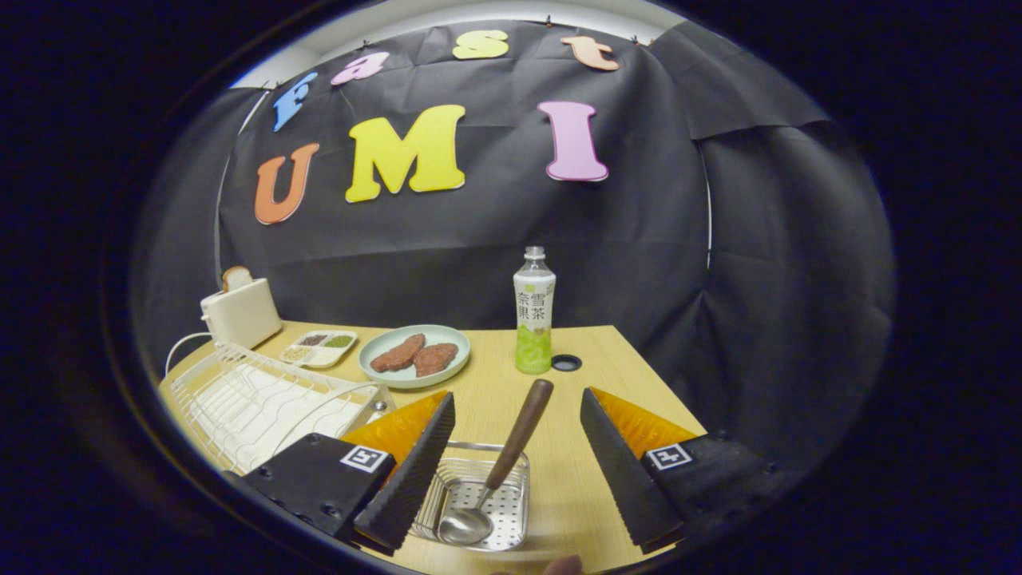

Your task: Take the plate from the dish rack, then take the spoon from the basket and place it into the plate.

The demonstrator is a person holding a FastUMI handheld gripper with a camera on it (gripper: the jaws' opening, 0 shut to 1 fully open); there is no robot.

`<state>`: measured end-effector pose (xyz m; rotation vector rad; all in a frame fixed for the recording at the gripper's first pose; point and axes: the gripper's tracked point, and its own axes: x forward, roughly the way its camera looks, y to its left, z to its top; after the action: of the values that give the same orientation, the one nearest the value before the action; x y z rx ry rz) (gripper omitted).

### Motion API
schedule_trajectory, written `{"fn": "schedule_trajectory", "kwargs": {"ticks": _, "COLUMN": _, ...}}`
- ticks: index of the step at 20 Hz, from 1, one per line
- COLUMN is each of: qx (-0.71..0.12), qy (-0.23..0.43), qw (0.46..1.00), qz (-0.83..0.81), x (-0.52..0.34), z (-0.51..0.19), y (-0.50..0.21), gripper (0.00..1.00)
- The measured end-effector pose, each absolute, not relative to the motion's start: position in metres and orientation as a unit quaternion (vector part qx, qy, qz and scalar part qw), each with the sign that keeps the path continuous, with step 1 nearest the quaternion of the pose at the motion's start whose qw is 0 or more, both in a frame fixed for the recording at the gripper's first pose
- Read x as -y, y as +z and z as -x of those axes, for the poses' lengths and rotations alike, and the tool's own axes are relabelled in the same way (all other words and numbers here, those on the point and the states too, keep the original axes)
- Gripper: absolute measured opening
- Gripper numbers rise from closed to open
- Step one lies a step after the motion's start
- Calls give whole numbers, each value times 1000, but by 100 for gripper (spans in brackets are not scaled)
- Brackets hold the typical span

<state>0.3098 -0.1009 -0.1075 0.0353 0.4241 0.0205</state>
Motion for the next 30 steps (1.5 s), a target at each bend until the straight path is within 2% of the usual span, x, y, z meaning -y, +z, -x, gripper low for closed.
{"fn": "schedule_trajectory", "kwargs": {"ticks": 3, "qx": -218, "qy": 12, "qw": 975, "qz": -44, "x": 99, "z": -326, "y": -112, "gripper": 99}}
{"fn": "schedule_trajectory", "kwargs": {"ticks": 6, "qx": -230, "qy": 12, "qw": 972, "qz": -41, "x": 95, "z": -335, "y": -114, "gripper": 83}}
{"fn": "schedule_trajectory", "kwargs": {"ticks": 8, "qx": -233, "qy": 14, "qw": 971, "qz": -48, "x": 89, "z": -333, "y": -114, "gripper": 77}}
{"fn": "schedule_trajectory", "kwargs": {"ticks": 9, "qx": -234, "qy": 13, "qw": 971, "qz": -51, "x": 89, "z": -330, "y": -114, "gripper": 71}}
{"fn": "schedule_trajectory", "kwargs": {"ticks": 13, "qx": -217, "qy": 11, "qw": 973, "qz": -81, "x": 88, "z": -317, "y": -104, "gripper": 27}}
{"fn": "schedule_trajectory", "kwargs": {"ticks": 14, "qx": -216, "qy": 11, "qw": 973, "qz": -86, "x": 86, "z": -316, "y": -101, "gripper": 22}}
{"fn": "schedule_trajectory", "kwargs": {"ticks": 18, "qx": -179, "qy": 5, "qw": 981, "qz": -80, "x": 82, "z": -300, "y": -67, "gripper": 17}}
{"fn": "schedule_trajectory", "kwargs": {"ticks": 26, "qx": -83, "qy": -28, "qw": 996, "qz": -25, "x": 73, "z": -248, "y": 28, "gripper": 16}}
{"fn": "schedule_trajectory", "kwargs": {"ticks": 30, "qx": -74, "qy": -2, "qw": 996, "qz": -42, "x": 46, "z": -198, "y": 58, "gripper": 16}}
